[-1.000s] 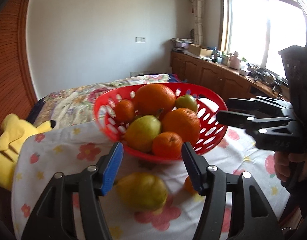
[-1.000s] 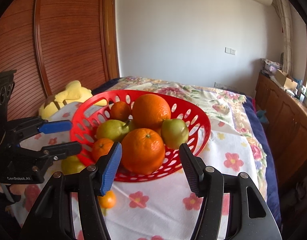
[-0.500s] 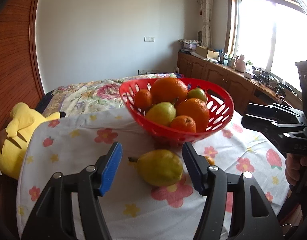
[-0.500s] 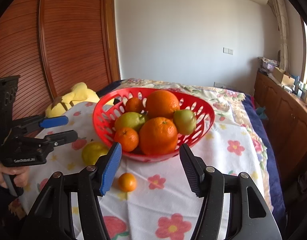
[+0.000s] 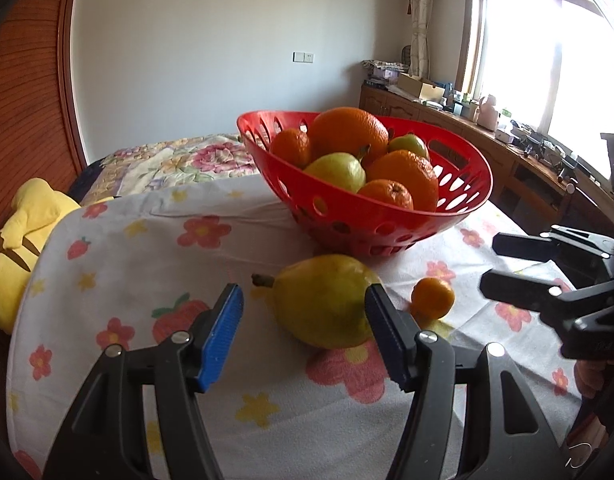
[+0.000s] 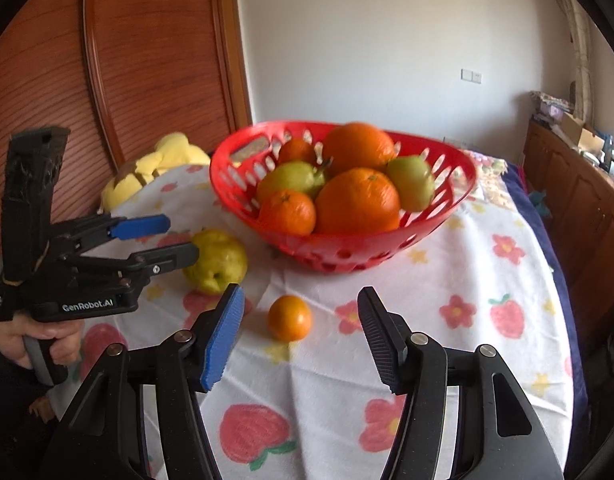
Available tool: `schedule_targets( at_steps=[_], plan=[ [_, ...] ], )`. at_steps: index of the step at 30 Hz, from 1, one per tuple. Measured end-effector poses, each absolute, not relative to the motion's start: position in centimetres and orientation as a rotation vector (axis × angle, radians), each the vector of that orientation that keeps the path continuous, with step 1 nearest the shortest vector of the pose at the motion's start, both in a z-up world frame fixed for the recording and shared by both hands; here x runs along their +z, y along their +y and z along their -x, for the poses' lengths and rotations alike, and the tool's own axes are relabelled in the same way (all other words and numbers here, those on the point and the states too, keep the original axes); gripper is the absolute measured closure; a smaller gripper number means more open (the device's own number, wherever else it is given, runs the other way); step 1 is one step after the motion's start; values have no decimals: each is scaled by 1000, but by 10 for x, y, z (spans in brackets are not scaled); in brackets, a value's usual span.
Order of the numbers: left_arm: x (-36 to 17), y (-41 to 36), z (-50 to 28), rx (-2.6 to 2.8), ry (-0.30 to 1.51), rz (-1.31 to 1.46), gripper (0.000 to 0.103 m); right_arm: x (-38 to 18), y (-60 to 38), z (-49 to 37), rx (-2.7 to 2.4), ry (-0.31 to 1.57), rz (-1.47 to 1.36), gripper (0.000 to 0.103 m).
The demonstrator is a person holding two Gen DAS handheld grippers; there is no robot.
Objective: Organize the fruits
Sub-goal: 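Grasp the small mandarin on the cloth with the right tool while the left tool approaches the pear, then grasp the yellow pear with the left tool while the right tool holds the mandarin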
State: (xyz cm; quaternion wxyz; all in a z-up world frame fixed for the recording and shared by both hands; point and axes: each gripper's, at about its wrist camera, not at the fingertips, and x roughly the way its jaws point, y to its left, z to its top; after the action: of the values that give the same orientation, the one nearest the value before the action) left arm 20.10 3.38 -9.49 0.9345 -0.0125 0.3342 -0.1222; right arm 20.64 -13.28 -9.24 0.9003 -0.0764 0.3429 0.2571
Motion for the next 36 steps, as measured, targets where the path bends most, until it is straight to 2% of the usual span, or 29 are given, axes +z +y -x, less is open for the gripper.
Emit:
schedule_targets(
  at_steps=[14,16,18,19,36],
  plan=[
    [-96,33,-201,-266,688,29,35,-125,-109,-233,559,829,202,49],
    [-95,33,-202,-262,689,30,35,-130,-107,-236,555,850,212,53],
    [-95,34,-202,-261,695,37,35,-134,-104,-237,560,876,229,70],
    [-94,34,-202,-262,697,40,35,-136,-103,-236,556,877,248,71],
    [-101,-3,-226,-170,744,-59,34,-115,-143,-207,555,807,202,71]
  ],
)
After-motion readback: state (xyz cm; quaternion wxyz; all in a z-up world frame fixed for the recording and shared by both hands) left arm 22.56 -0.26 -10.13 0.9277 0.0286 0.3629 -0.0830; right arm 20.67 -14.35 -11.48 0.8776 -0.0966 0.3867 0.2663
